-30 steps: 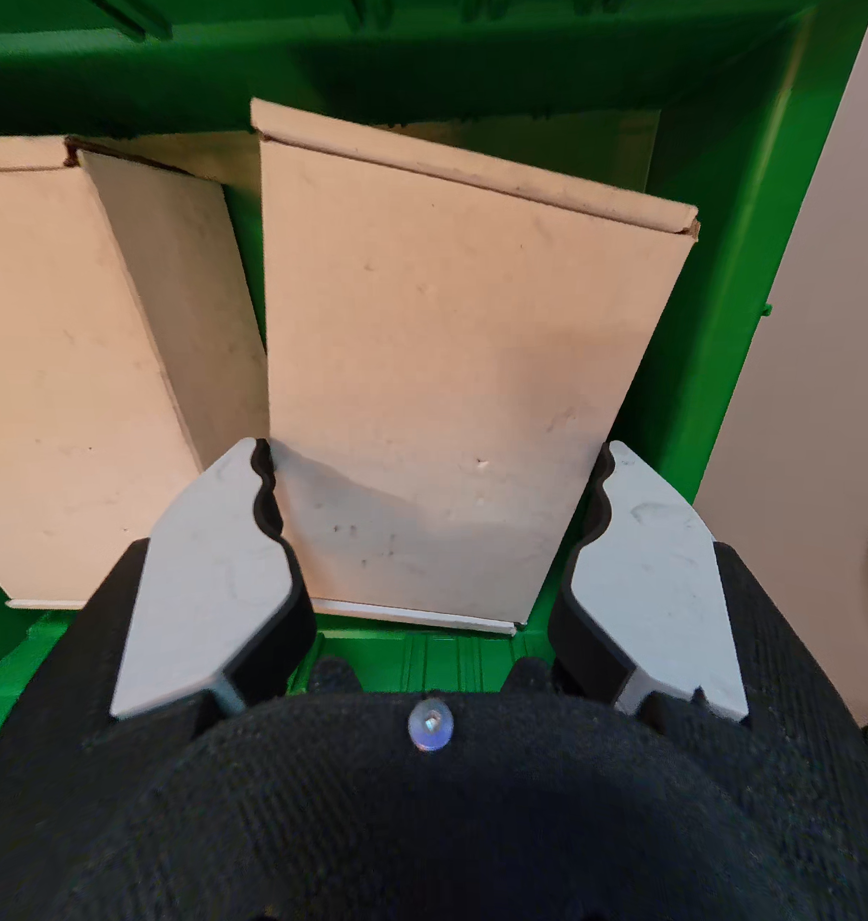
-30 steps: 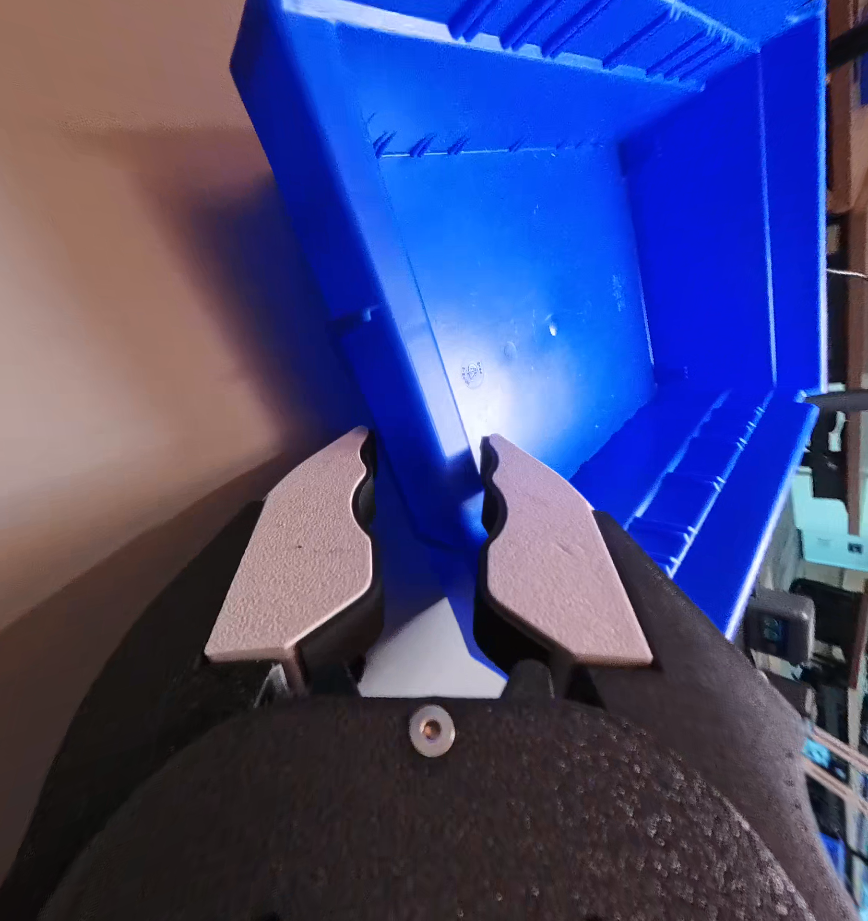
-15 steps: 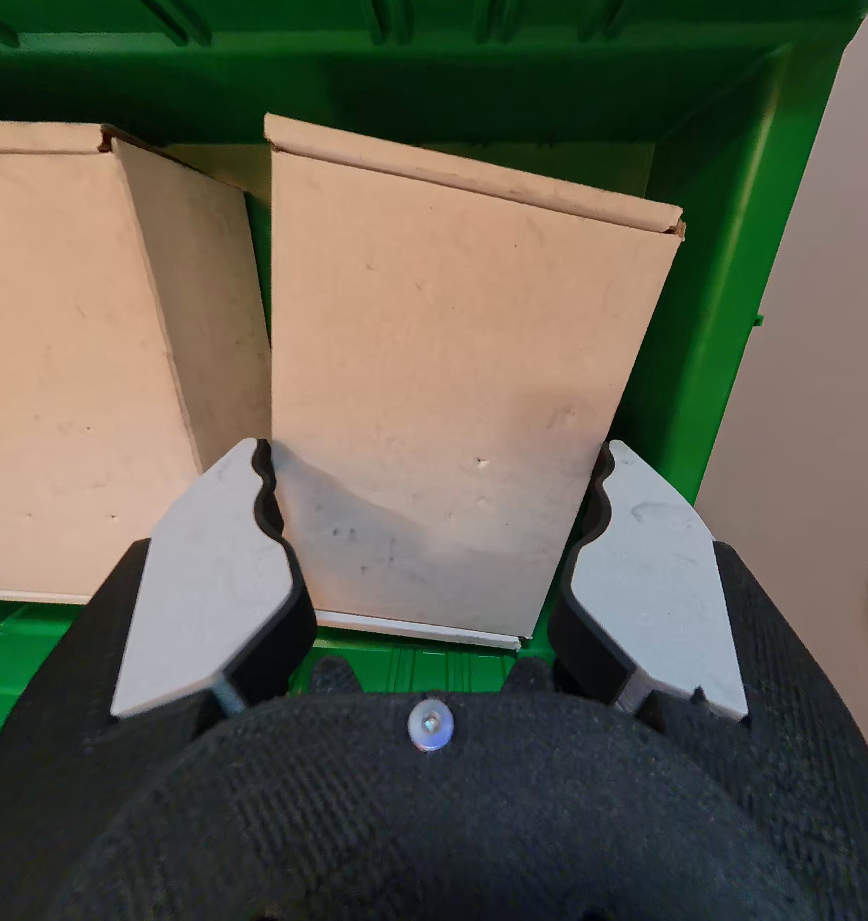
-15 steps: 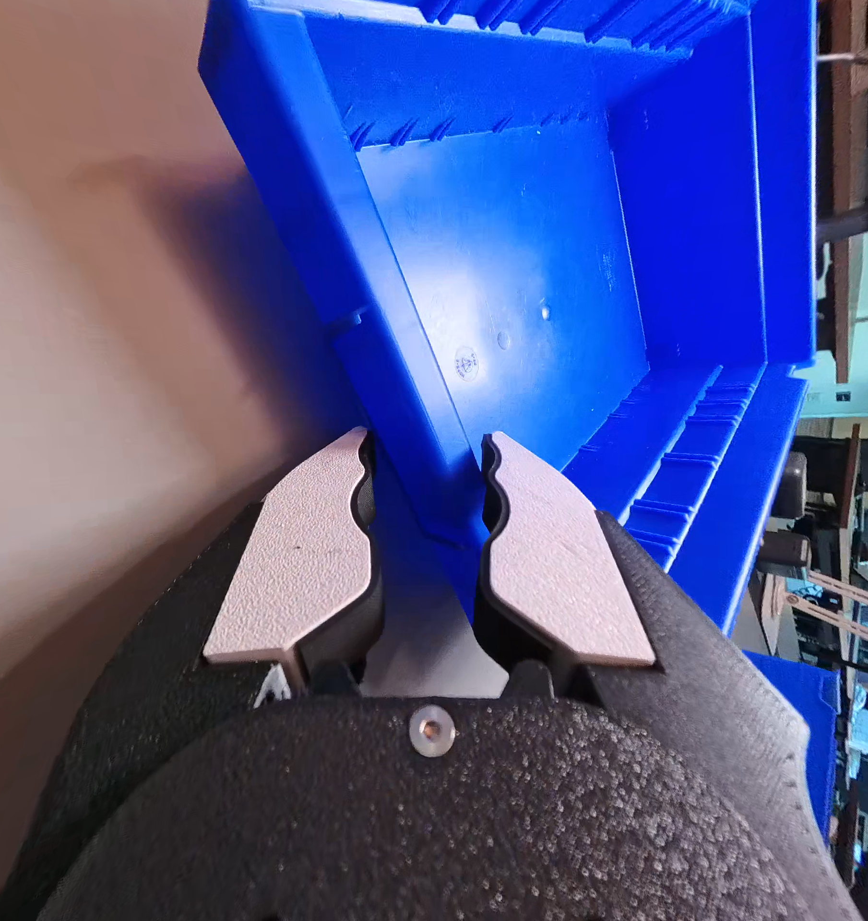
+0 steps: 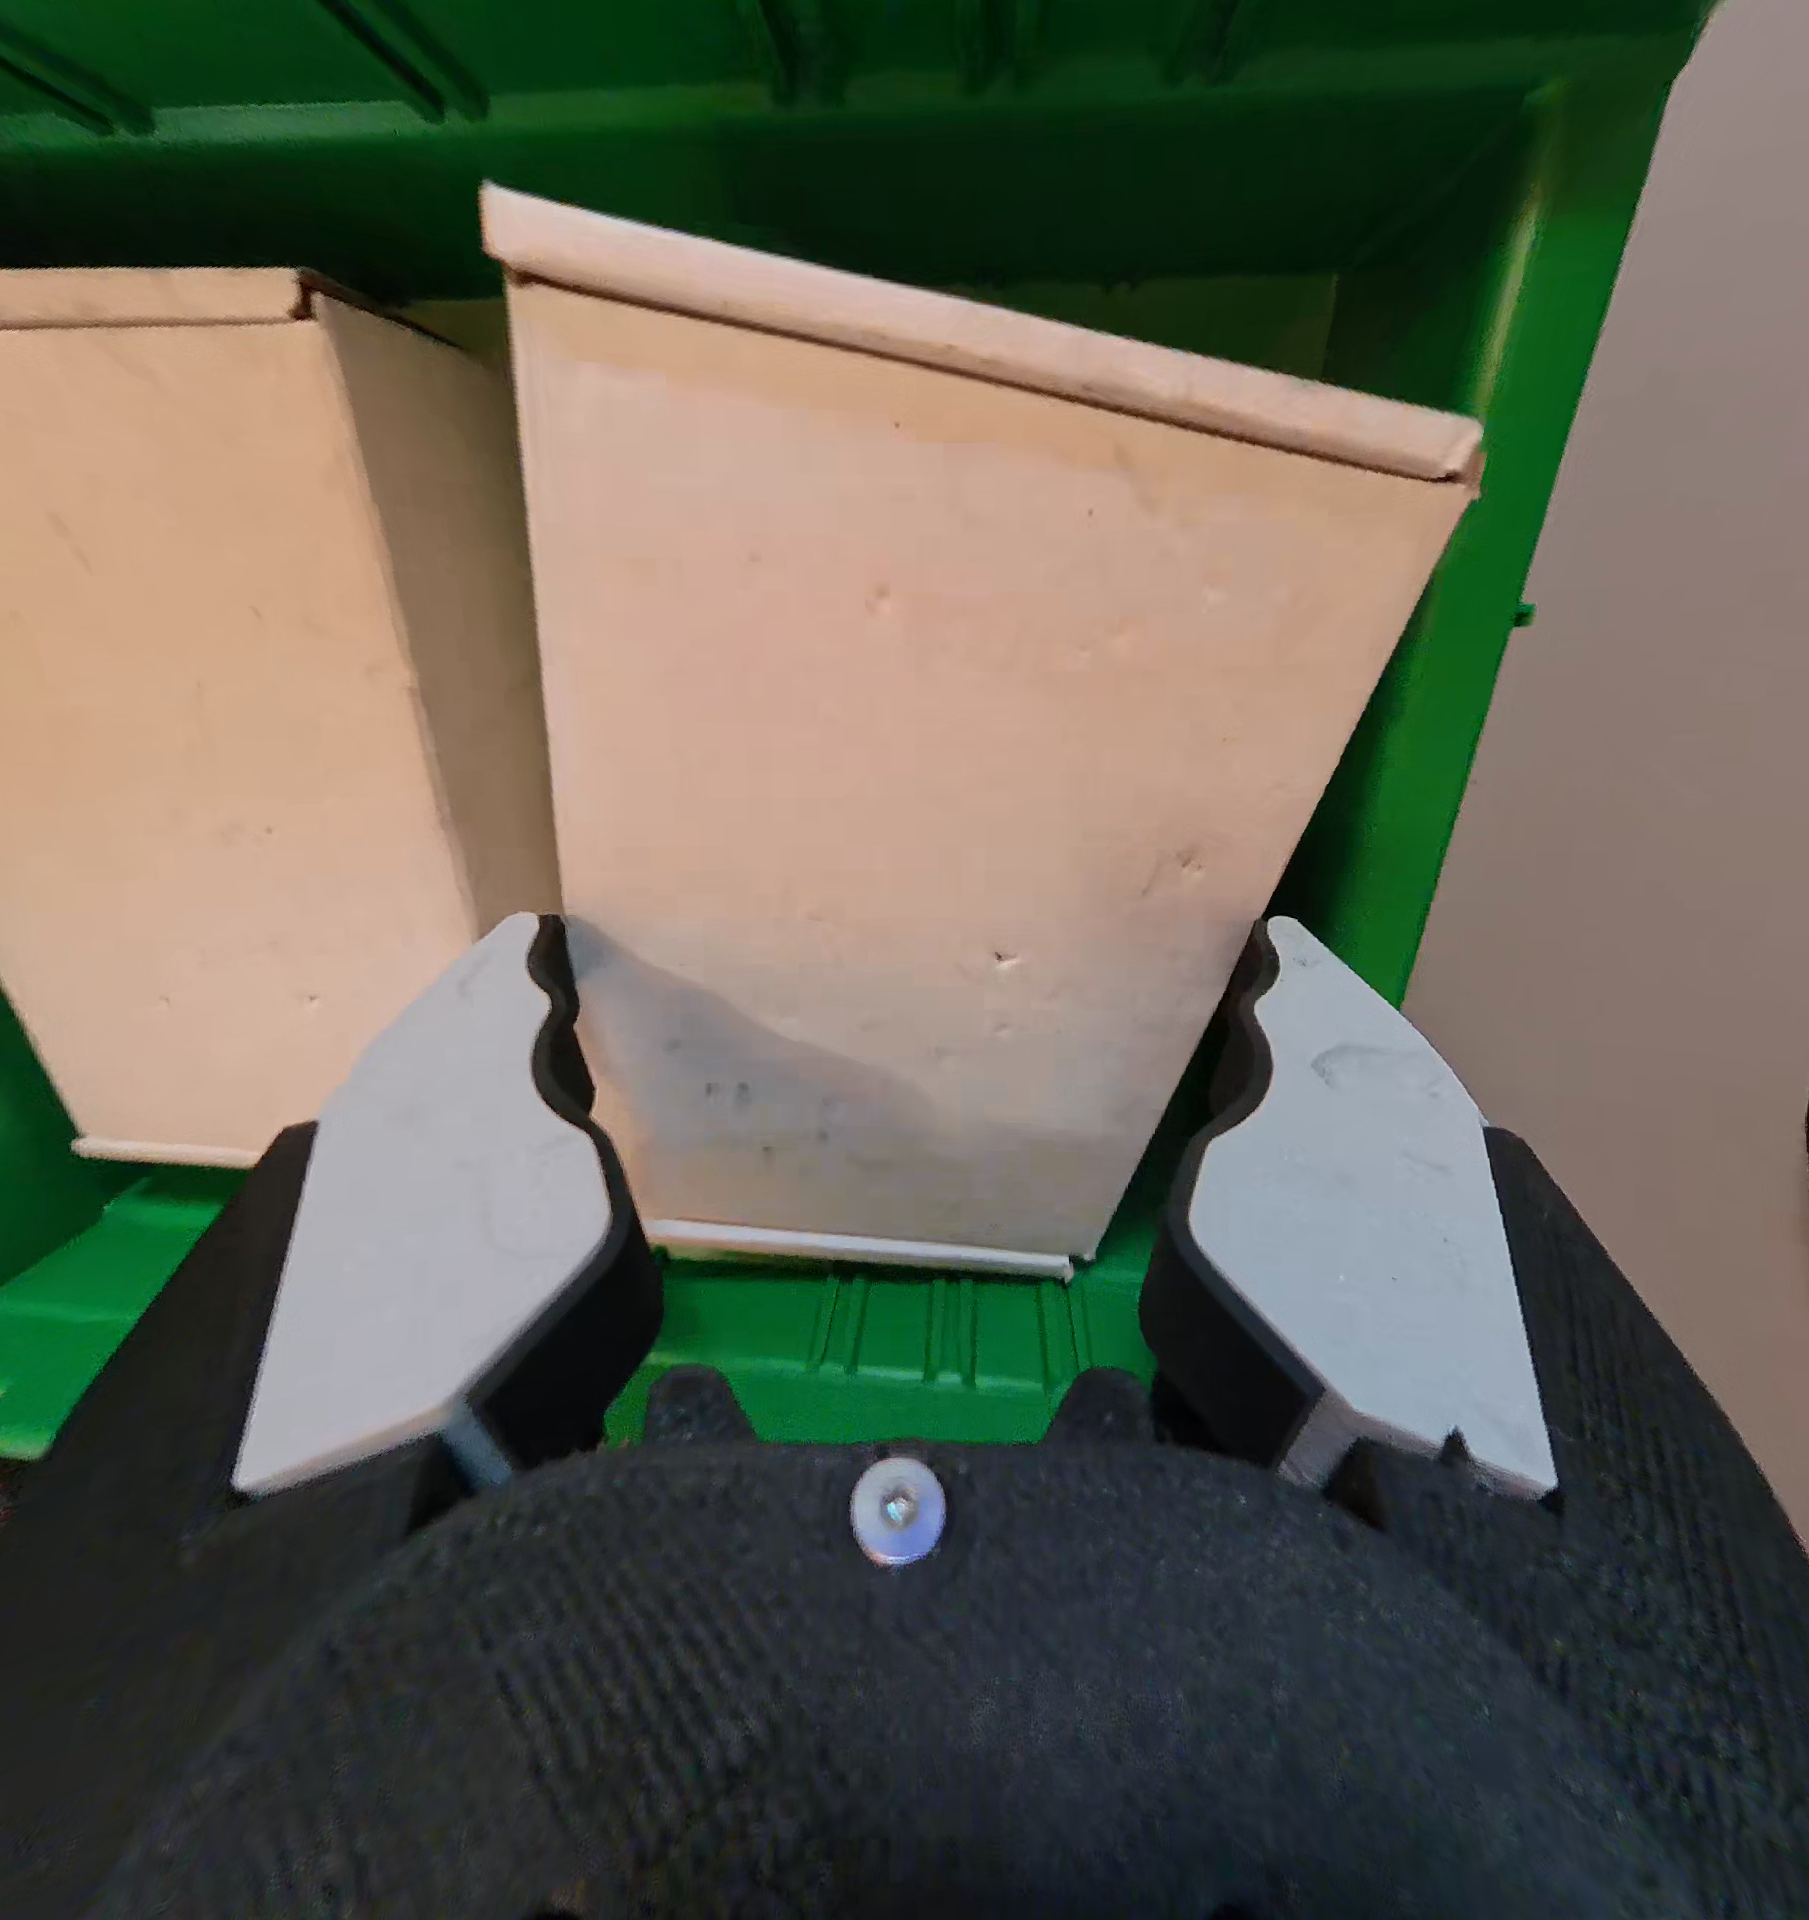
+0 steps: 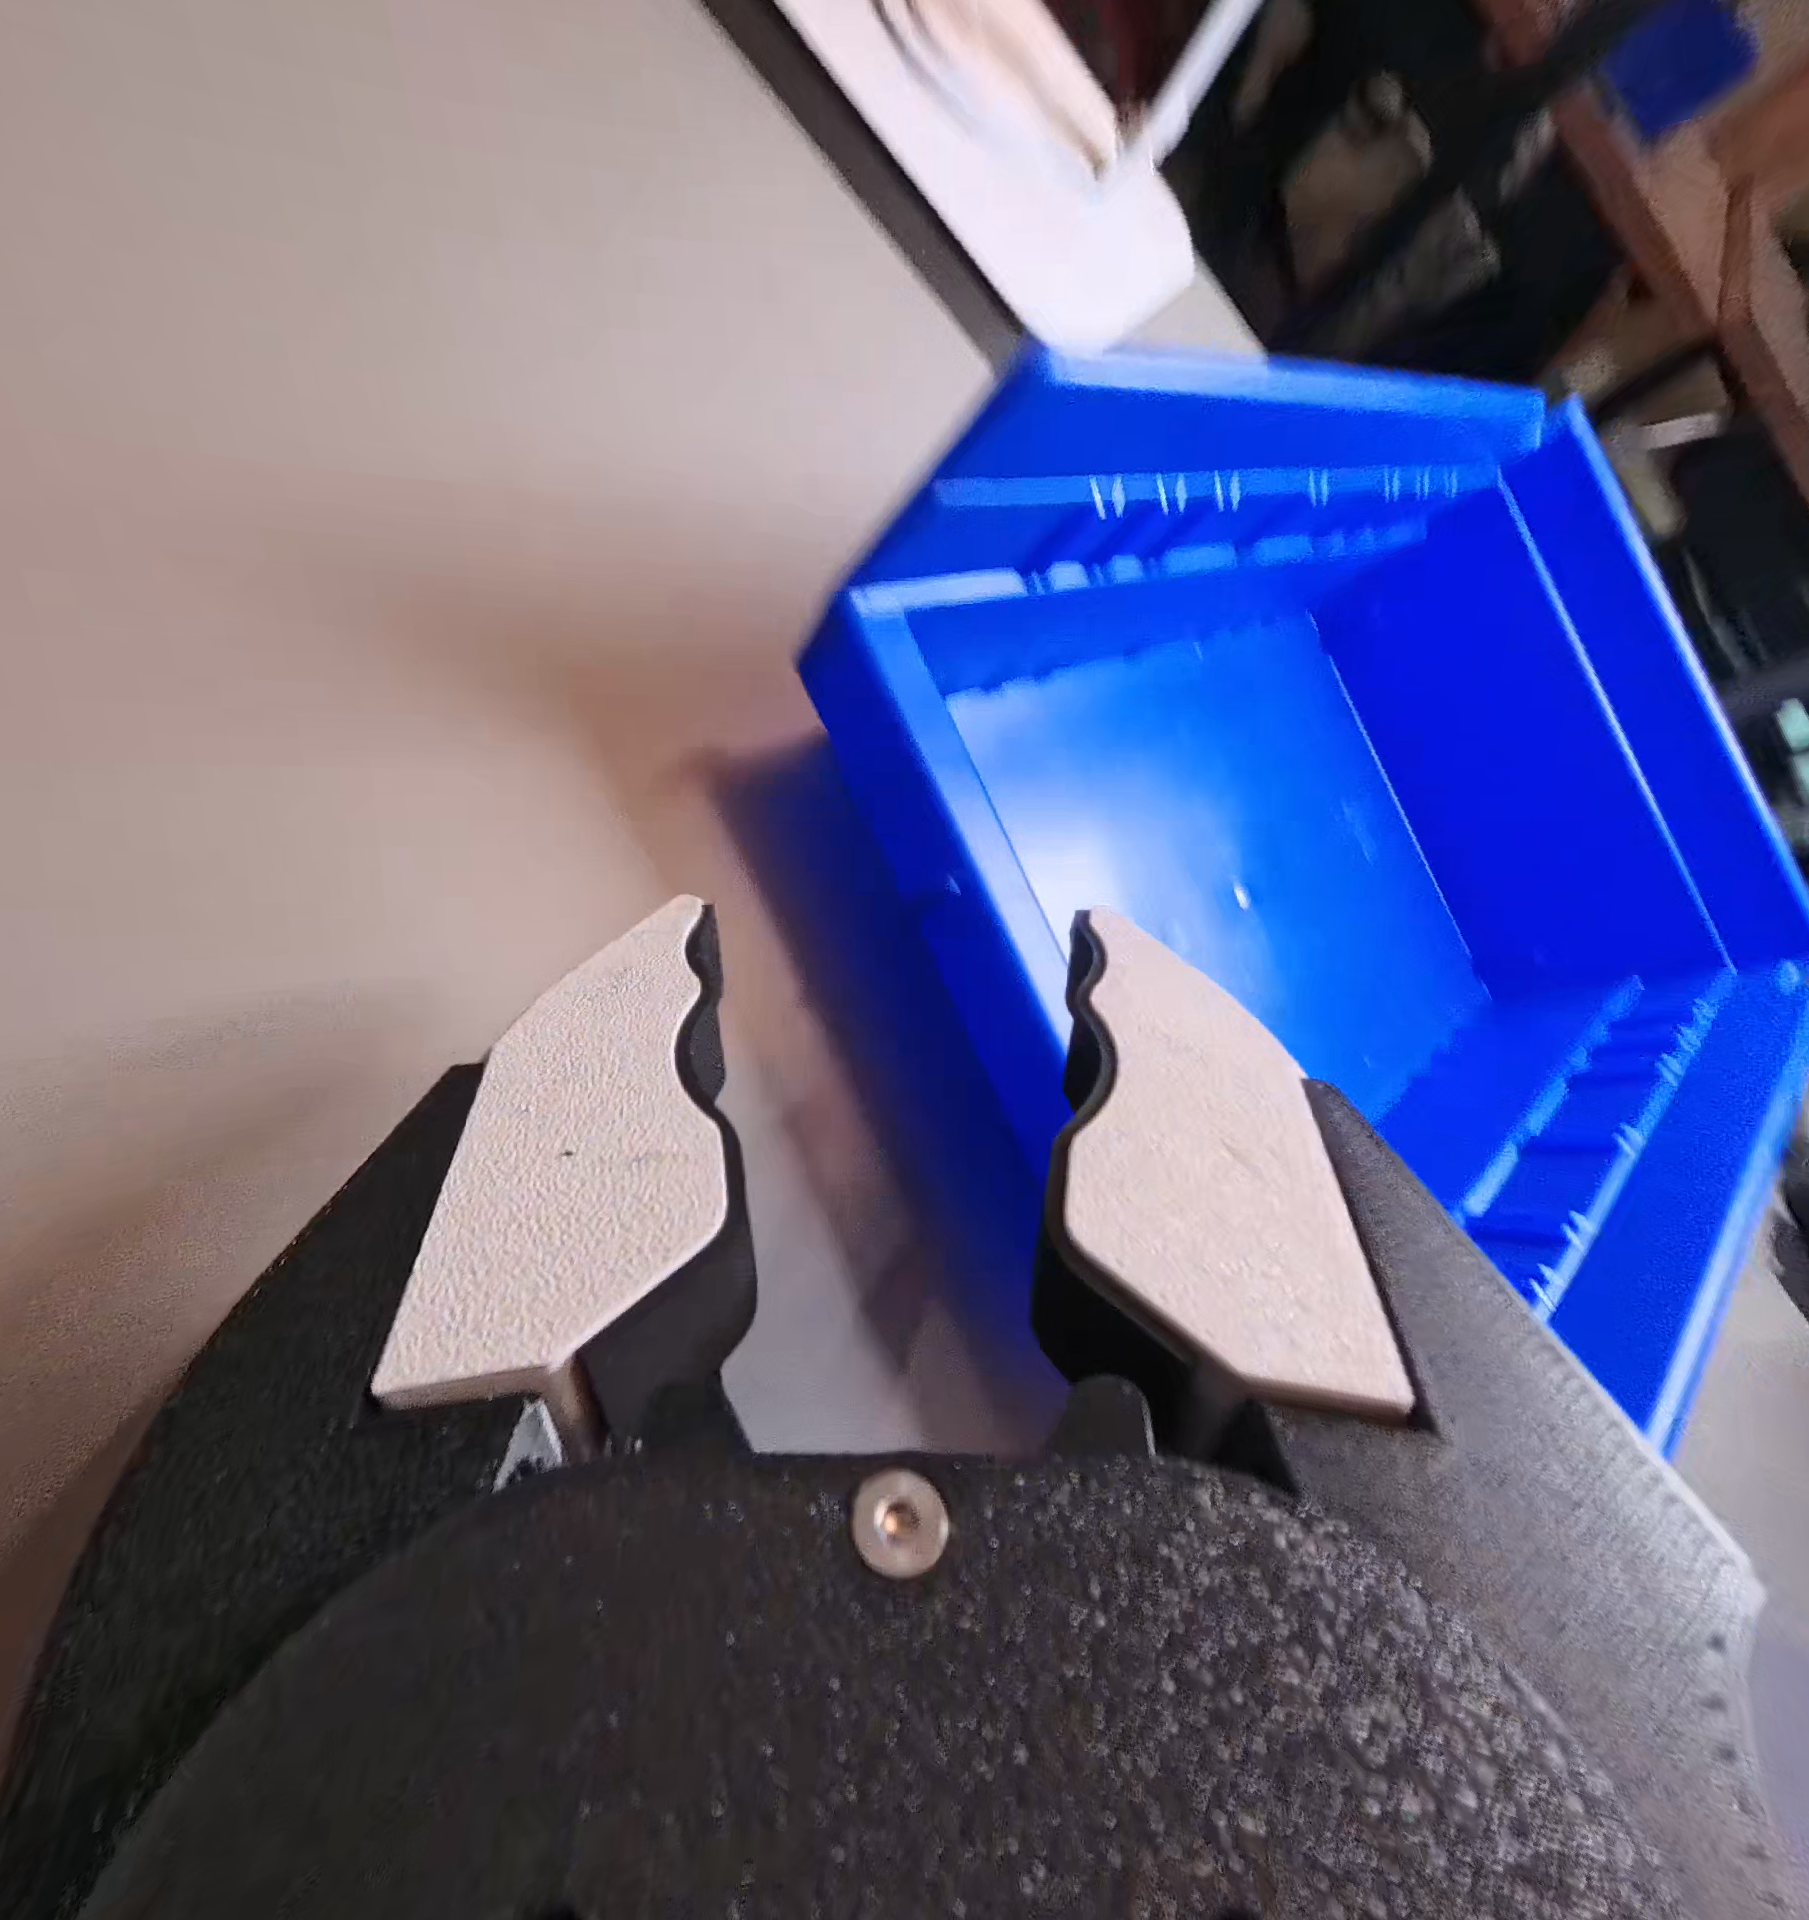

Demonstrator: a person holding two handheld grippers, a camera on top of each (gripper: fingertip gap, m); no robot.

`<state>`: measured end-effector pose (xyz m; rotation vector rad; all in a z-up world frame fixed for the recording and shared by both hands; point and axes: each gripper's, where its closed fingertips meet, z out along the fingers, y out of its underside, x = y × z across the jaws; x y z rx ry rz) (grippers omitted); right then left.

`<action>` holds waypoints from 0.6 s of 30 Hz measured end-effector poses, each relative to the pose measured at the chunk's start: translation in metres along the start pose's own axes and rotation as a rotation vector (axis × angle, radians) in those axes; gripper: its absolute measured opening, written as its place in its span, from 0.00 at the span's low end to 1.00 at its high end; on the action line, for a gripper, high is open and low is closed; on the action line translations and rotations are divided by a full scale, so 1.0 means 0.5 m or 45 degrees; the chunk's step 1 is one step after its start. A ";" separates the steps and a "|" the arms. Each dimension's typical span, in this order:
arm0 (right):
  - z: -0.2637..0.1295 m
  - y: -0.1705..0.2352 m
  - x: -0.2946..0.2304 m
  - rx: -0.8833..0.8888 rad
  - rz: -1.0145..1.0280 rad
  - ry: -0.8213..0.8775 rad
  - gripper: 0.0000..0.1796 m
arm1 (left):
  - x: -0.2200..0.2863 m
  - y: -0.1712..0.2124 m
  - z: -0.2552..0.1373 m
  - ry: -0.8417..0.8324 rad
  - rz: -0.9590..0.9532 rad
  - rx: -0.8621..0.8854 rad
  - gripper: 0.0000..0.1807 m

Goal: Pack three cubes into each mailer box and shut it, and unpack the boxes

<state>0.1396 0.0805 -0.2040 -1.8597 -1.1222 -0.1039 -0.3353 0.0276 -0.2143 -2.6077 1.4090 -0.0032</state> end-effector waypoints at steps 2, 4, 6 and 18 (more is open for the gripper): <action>-0.020 -0.042 -0.027 0.159 -0.002 -0.066 0.36 | -0.003 0.000 -0.027 -0.029 -0.001 0.014 0.65; -0.038 -0.074 -0.052 0.277 0.002 -0.128 0.35 | -0.002 -0.008 -0.063 -0.052 0.004 0.045 0.65; -0.052 -0.102 -0.076 0.371 0.036 -0.201 0.35 | -0.007 -0.025 -0.110 -0.124 0.027 0.106 0.26; -0.058 -0.126 -0.141 0.438 -0.040 -0.287 0.35 | 0.010 -0.071 -0.130 -0.195 0.125 0.159 0.52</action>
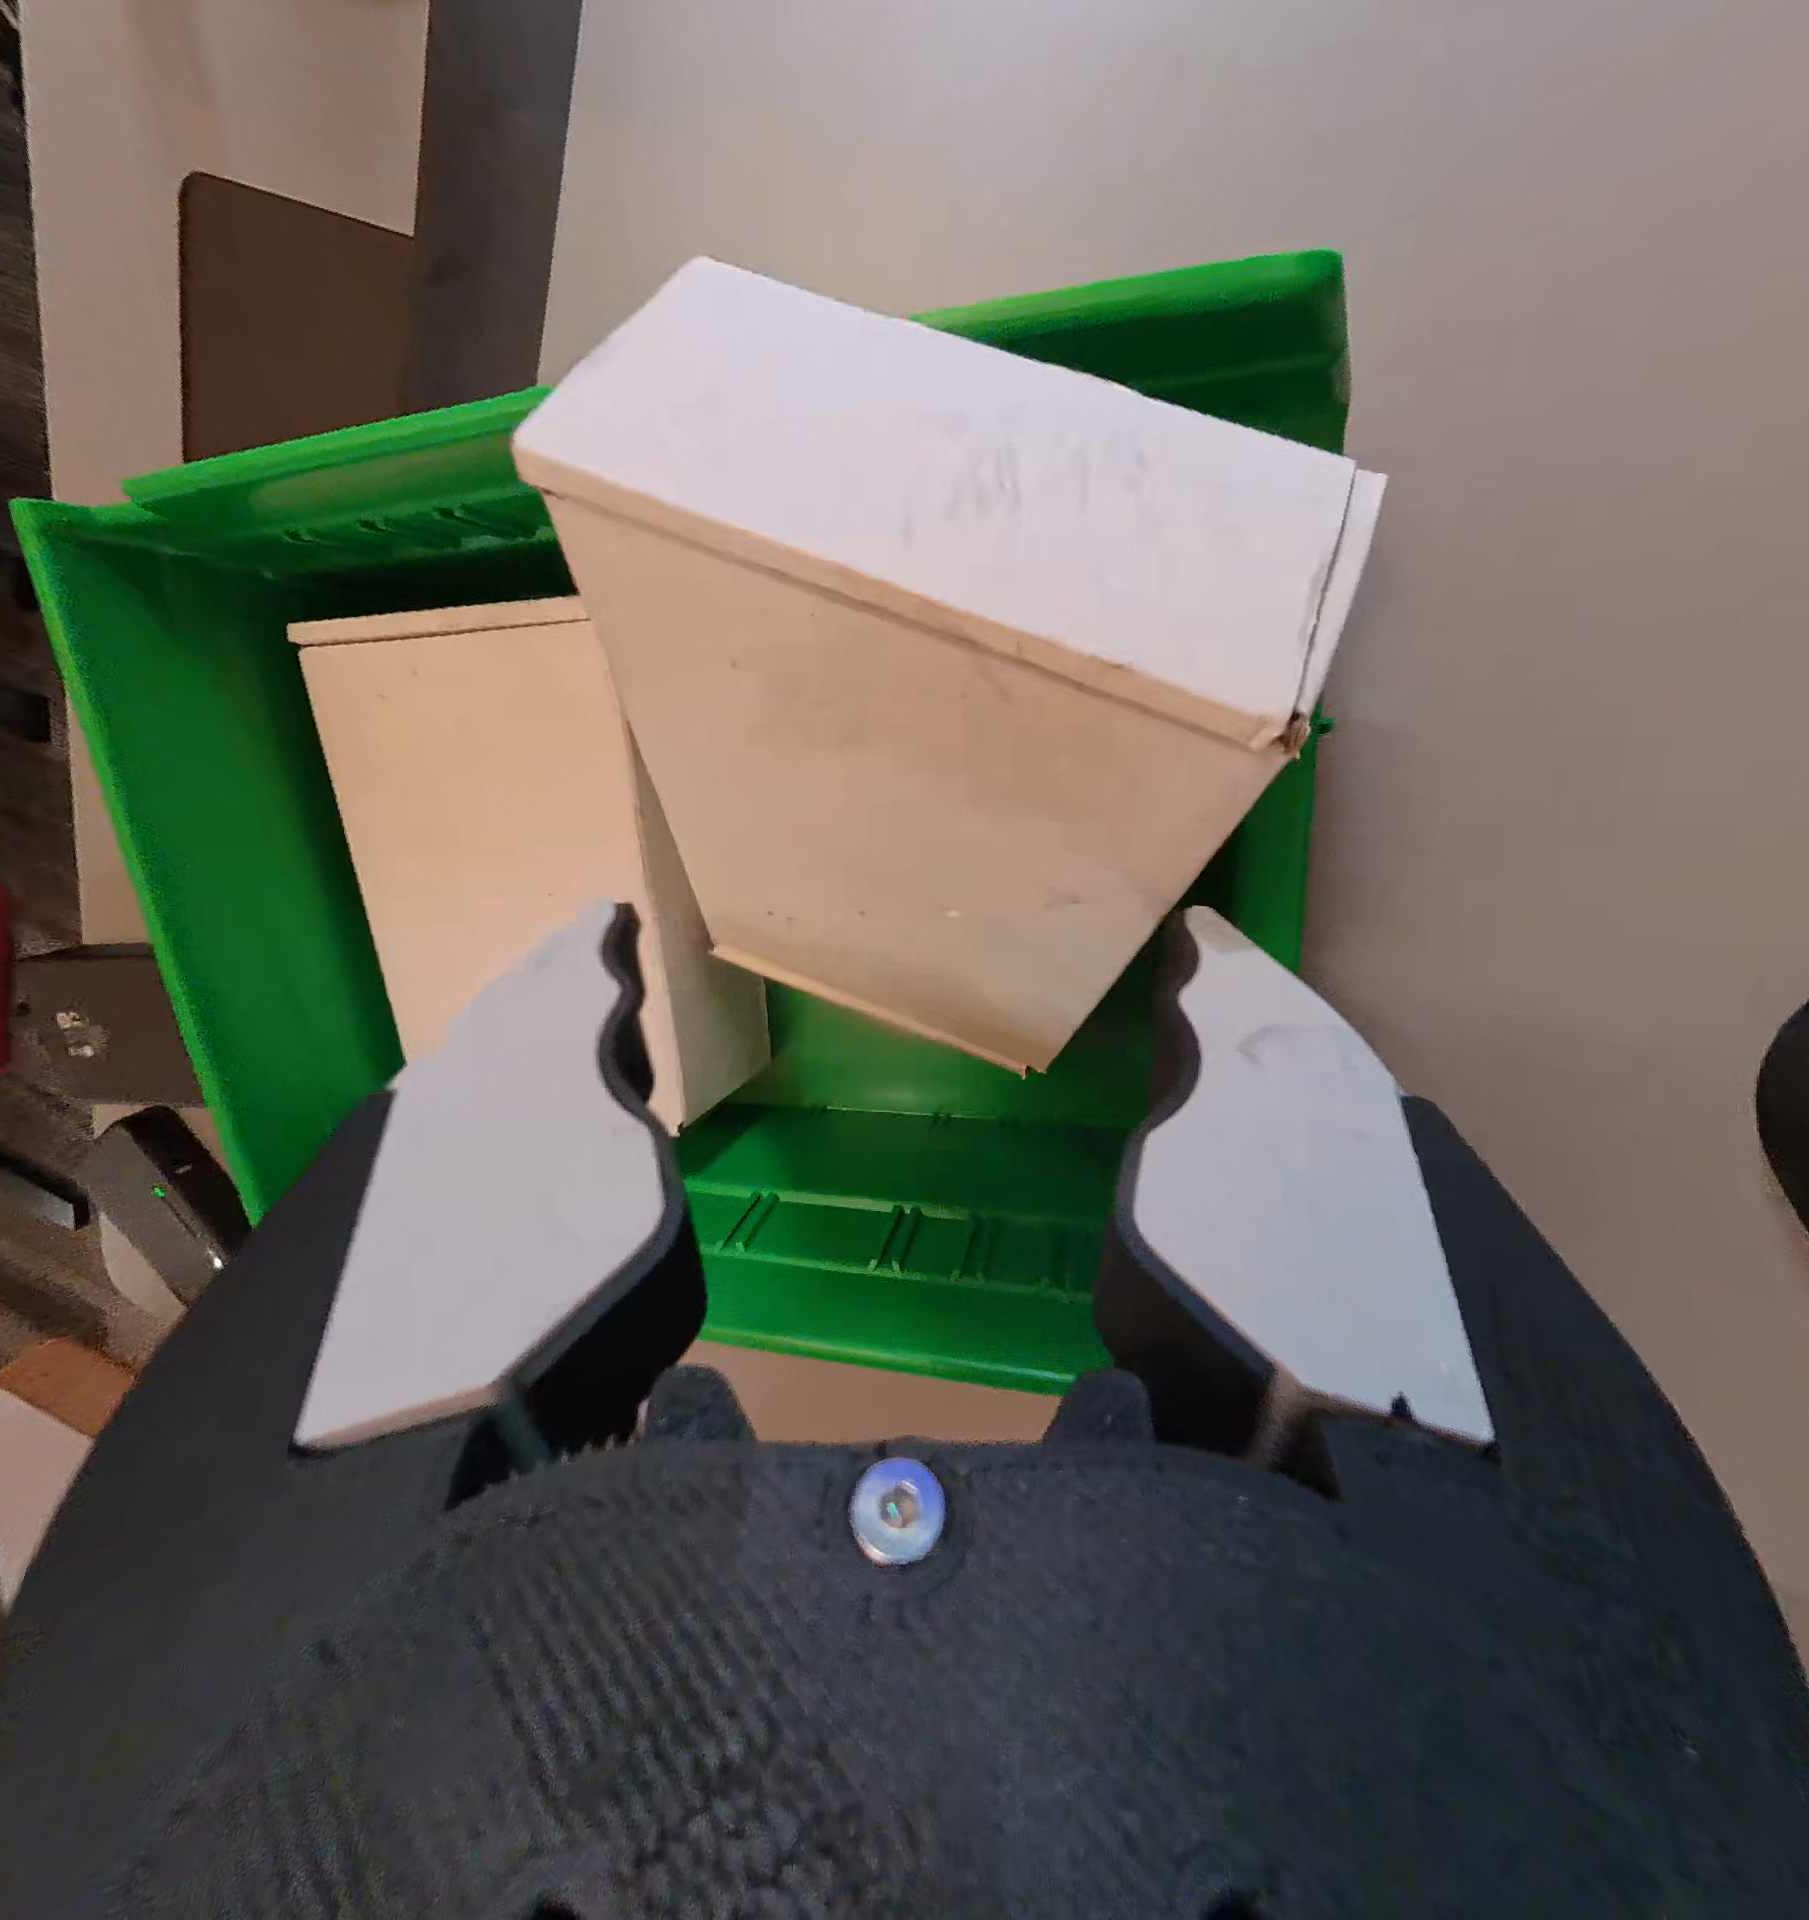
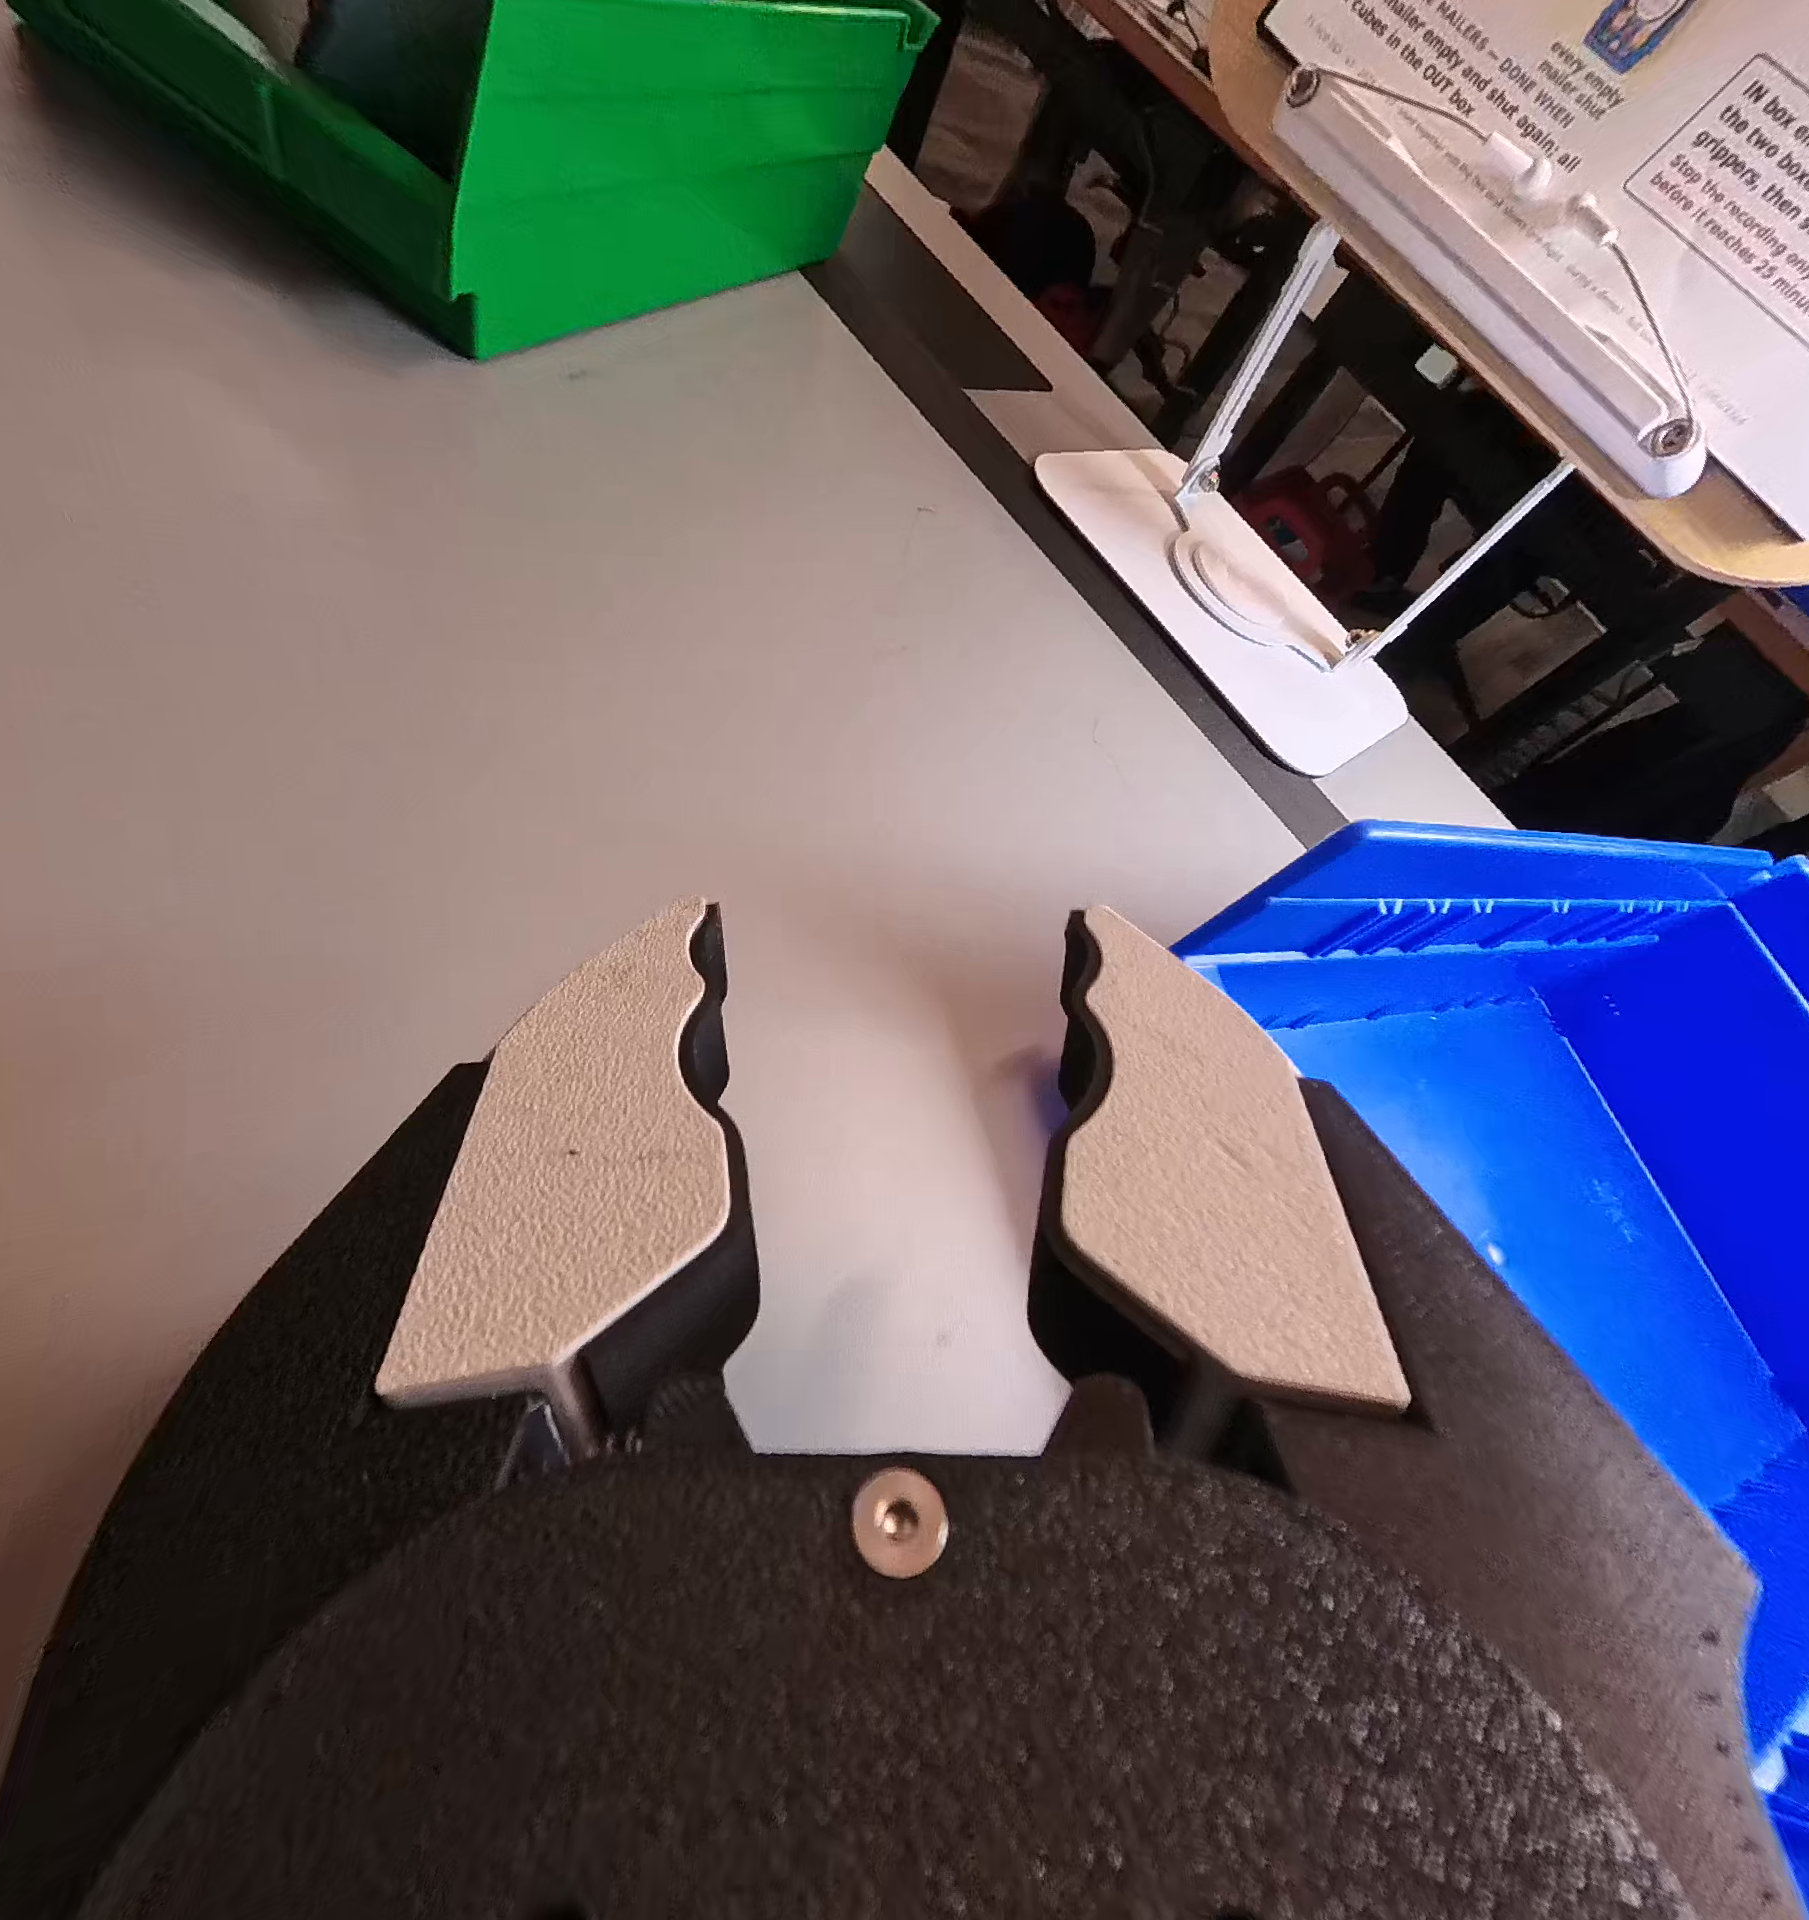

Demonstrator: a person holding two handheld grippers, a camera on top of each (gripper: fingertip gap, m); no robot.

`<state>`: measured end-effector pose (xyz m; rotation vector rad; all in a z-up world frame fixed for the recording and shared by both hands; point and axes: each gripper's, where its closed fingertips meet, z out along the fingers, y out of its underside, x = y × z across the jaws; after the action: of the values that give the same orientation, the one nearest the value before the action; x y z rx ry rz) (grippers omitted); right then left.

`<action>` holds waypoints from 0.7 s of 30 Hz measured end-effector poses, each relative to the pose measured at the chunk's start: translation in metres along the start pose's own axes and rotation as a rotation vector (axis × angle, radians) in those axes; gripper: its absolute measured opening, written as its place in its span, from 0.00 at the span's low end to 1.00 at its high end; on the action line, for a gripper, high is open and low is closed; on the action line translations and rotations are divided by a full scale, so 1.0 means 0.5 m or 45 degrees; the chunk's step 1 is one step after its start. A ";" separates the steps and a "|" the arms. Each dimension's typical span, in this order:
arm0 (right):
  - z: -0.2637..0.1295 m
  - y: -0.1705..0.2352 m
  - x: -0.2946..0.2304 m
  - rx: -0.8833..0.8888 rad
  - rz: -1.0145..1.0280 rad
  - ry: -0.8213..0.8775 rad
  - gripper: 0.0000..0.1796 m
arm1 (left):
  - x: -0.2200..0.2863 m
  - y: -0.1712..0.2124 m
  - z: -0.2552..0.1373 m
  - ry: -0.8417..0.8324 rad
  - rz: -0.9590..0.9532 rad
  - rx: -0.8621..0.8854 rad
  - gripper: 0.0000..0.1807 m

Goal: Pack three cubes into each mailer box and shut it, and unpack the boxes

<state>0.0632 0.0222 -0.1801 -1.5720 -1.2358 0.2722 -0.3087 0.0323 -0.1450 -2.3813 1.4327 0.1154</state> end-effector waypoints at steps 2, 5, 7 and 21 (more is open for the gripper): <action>-0.002 -0.002 0.003 0.016 0.021 -0.004 0.35 | 0.003 0.002 0.016 0.025 -0.009 0.012 0.57; -0.002 -0.002 0.003 0.027 0.049 -0.020 0.35 | 0.012 -0.002 0.040 0.076 -0.022 0.048 0.64; -0.001 -0.001 -0.002 0.036 0.053 -0.038 0.35 | 0.016 -0.014 0.056 0.095 -0.008 0.108 0.67; 0.011 0.000 -0.011 0.095 0.141 -0.126 0.34 | 0.012 -0.089 0.118 0.278 -0.028 0.426 0.79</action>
<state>0.0569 0.0209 -0.1847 -1.5803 -1.2018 0.4674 -0.2606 0.0664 -0.1897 -2.1811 1.3912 -0.3726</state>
